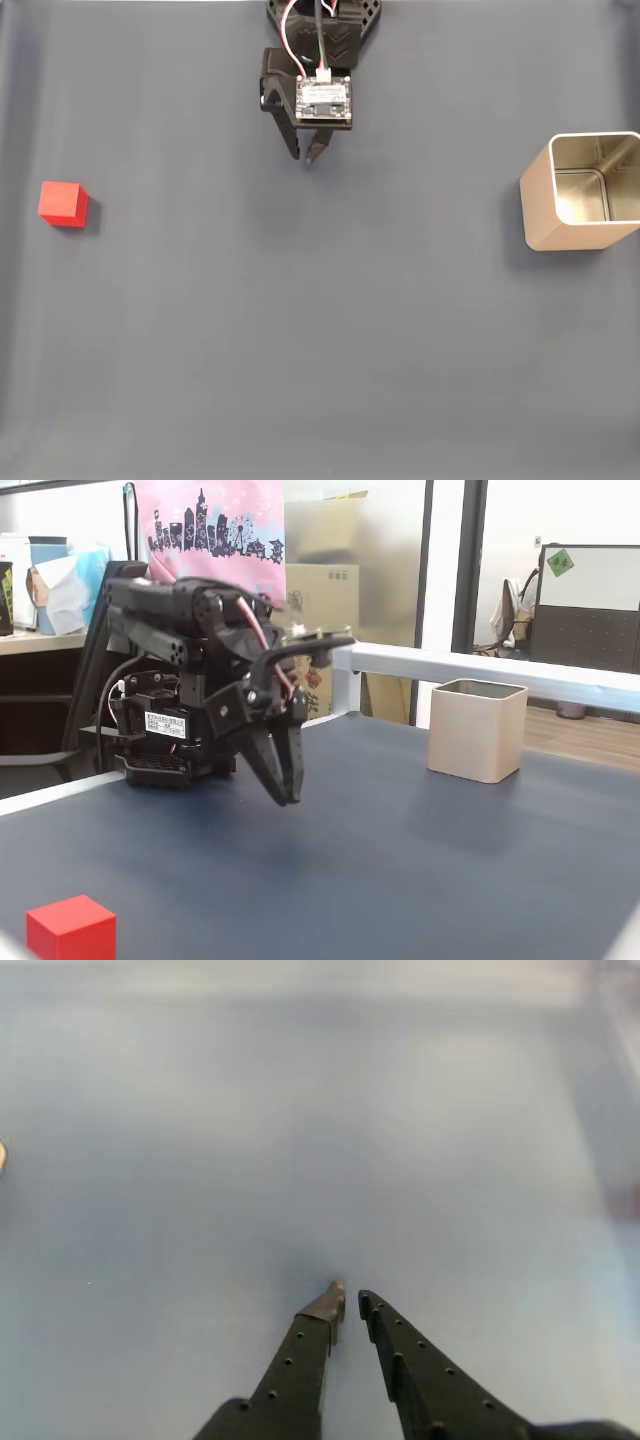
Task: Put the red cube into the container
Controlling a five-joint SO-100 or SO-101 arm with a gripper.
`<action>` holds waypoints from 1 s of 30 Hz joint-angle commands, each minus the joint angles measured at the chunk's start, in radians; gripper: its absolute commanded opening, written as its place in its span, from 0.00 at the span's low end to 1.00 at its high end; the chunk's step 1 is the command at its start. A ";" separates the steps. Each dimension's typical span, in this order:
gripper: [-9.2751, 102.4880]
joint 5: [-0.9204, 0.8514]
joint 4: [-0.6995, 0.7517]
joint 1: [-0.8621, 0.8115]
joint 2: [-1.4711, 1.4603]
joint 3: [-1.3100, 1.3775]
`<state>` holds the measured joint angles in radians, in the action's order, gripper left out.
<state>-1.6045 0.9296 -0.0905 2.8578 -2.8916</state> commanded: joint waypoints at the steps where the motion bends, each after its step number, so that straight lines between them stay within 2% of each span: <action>1: 0.08 -0.048 0.026 -0.028 -0.069 0.179; 7: 0.08 -0.117 0.155 -0.075 -0.222 0.417; 13: 0.08 -0.170 0.262 -0.195 -0.469 0.686; 24: 0.09 -0.345 0.259 -0.502 -0.793 1.029; 30: 0.11 -0.367 0.224 -0.637 -0.986 1.218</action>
<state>-1.9543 1.1781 -0.6872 1.9083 -1.7871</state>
